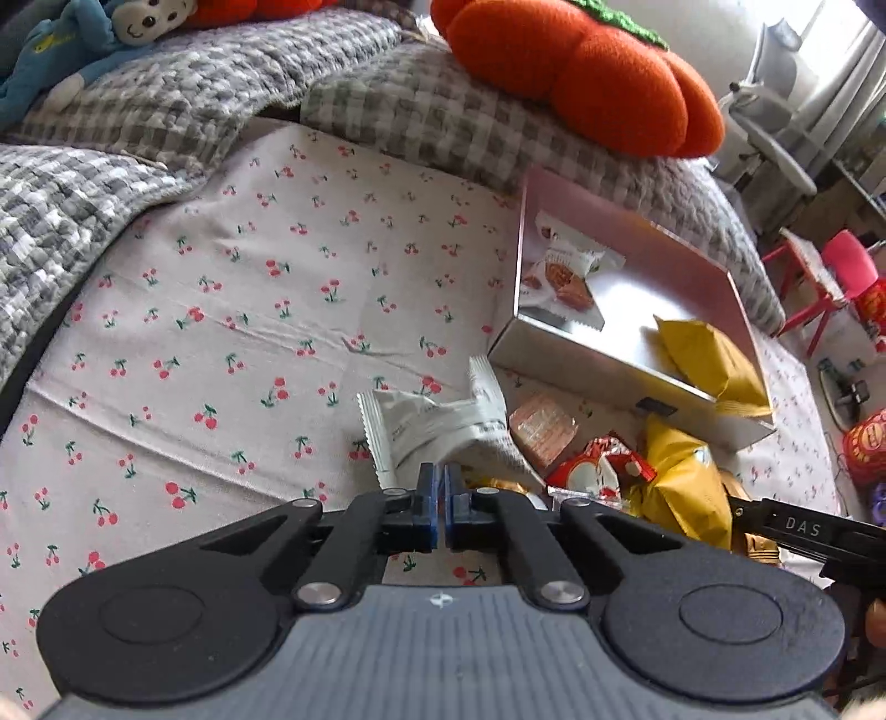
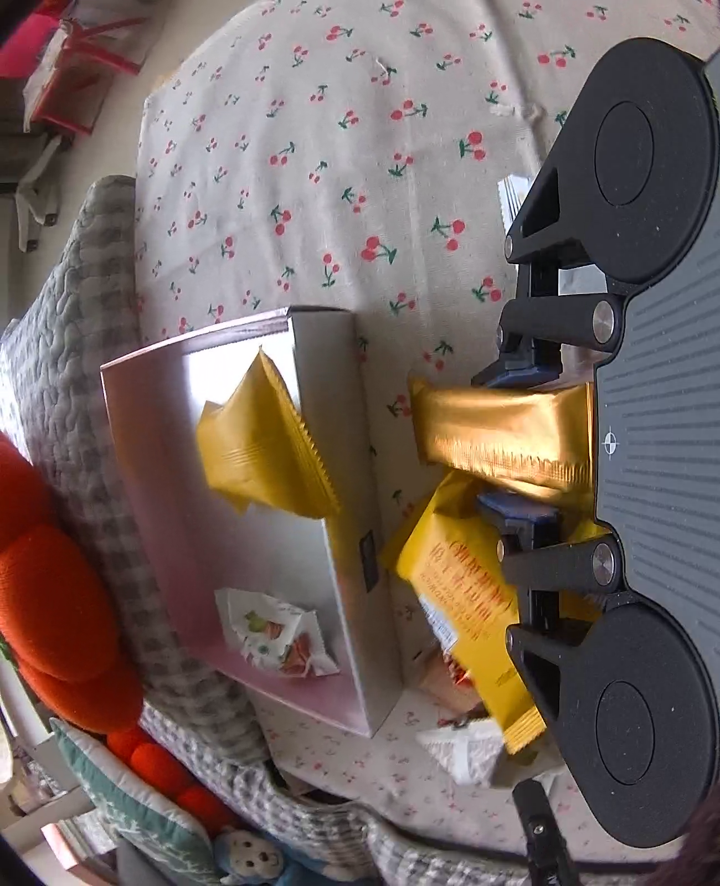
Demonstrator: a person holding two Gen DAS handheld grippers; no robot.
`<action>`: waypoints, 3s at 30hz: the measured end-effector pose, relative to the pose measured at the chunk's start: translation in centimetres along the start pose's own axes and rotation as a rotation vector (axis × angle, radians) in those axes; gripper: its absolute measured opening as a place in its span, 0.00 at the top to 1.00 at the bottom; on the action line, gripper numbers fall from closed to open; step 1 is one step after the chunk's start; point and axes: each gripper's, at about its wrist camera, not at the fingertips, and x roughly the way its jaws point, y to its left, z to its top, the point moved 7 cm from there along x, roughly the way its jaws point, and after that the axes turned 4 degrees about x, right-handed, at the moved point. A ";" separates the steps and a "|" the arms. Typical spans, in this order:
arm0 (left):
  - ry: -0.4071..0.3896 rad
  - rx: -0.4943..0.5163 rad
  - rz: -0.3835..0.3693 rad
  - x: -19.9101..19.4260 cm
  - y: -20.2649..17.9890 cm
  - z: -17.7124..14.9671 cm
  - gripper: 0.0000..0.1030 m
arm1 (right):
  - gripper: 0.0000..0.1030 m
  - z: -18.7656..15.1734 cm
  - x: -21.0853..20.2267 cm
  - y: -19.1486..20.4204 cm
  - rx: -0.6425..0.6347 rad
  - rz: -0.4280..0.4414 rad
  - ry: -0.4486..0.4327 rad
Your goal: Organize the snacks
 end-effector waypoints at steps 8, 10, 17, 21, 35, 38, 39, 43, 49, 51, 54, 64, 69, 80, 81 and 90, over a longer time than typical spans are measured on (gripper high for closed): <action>-0.006 -0.002 0.017 0.4 1.0 0.8 0.56 | 0.74 1.1 -1.9 -1.2 0.064 0.019 -0.050; -0.037 0.004 0.020 0.3 1.3 1.4 0.40 | 0.92 1.4 -2.3 -1.6 0.089 0.025 -0.059; -0.035 0.165 0.032 2.1 0.2 1.5 0.15 | 0.83 0.7 -1.8 -1.2 0.067 0.025 -0.004; -0.023 0.276 0.054 3.4 -0.2 1.0 0.07 | 0.83 0.7 -1.6 -1.3 0.082 0.052 0.007; -0.028 0.400 0.049 3.3 -2.2 -0.1 0.38 | 0.77 0.9 -1.4 -3.9 0.191 0.106 0.033; -0.024 0.378 0.056 3.2 -1.8 0.1 0.40 | 0.79 1.4 -2.3 -3.9 0.204 0.128 0.001; -0.026 0.374 0.059 3.3 -1.8 0.1 0.40 | 0.80 1.6 -2.5 -3.8 0.202 0.137 -0.010; -0.024 0.332 0.057 3.1 -1.2 0.3 0.41 | 0.83 1.9 -2.8 -3.9 0.203 0.141 -0.024; -0.051 0.231 0.000 1.3 -0.2 1.0 0.42 | 0.87 2.2 -3.6 -4.2 0.222 0.162 -0.046; -0.058 0.179 -0.041 0.6 0.2 1.2 0.42 | 0.87 2.1 -3.8 -4.0 0.211 0.165 -0.045; -0.084 0.161 -0.037 0.0 0.3 1.5 0.42 | 0.85 1.8 -3.2 -3.8 0.195 0.138 -0.024; -0.159 0.147 -0.080 -1.4 -1.0 2.2 0.42 | 0.68 0.6 0.2 -2.4 0.102 0.024 0.017; -0.175 0.129 -0.085 -1.6 -1.1 2.5 0.42 | 0.76 0.6 -0.7 -2.0 0.103 0.048 0.017; -0.170 0.071 -0.149 -1.5 -2.4 4.2 0.42 | 0.76 2.3 -5.2 -3.3 0.165 0.107 -0.121; -0.170 0.066 -0.159 -1.4 -2.8 4.6 0.42 | 0.76 2.6 -5.6 -3.1 0.168 0.126 -0.137; -0.136 0.074 -0.170 2.4 -7.2 7.6 0.41 | 0.76 5.3 -2.8 -0.3 0.160 0.184 -0.138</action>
